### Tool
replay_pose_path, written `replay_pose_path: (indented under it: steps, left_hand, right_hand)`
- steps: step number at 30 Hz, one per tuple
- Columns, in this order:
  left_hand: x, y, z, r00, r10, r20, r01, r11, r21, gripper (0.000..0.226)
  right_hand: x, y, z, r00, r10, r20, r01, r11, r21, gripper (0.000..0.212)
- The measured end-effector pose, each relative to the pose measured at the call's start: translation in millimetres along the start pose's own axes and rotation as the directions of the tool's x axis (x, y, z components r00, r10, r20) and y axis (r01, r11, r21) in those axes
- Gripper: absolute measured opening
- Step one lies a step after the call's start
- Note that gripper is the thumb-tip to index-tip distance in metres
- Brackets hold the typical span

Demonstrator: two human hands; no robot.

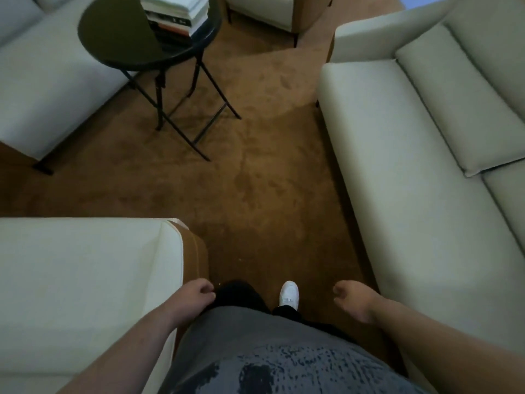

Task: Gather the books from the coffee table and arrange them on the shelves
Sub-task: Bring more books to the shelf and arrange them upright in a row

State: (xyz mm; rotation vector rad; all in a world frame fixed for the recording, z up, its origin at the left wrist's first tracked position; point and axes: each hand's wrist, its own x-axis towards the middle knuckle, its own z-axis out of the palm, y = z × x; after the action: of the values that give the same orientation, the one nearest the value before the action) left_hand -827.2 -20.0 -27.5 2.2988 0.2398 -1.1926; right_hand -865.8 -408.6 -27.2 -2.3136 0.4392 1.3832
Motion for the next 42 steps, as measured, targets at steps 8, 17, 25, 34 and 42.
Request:
replay_pose_path:
  steps: [8, 17, 25, 34, 42]
  left_hand:
    - [96.4, 50.3, -95.0, 0.998, -0.05, -0.034, 0.046, 0.993, -0.106, 0.017]
    - [211.8, 75.3, -240.4, 0.992, -0.129, -0.001, 0.128, 0.985, -0.118, 0.009]
    - [293.4, 143.2, -380.1, 0.993, -0.098, -0.057, 0.092, 0.99, -0.103, 0.007]
    - [362.3, 216.7, -429.9, 0.97, -0.234, -0.064, 0.211, 0.945, -0.25, 0.006]
    - [409.2, 296.6, -489.9, 0.949, -0.271, -0.16, 0.193, 0.903, -0.384, 0.009]
  right_hand:
    - [78.0, -64.0, -119.9, 1.0, 0.006, 0.021, -0.004, 0.994, -0.106, 0.038]
    - [170.9, -204.5, -301.5, 0.998, -0.05, 0.031, 0.056, 0.972, -0.227, 0.024]
    - [227.8, -325.9, -432.3, 0.977, -0.201, -0.074, 0.198, 0.979, -0.051, 0.044]
    - [323.5, -358.0, -564.8, 0.974, -0.226, -0.009, 0.219, 0.952, -0.213, 0.024]
    - [386.9, -380.3, -669.5, 0.978, -0.199, 0.064, 0.206, 0.865, -0.457, 0.022]
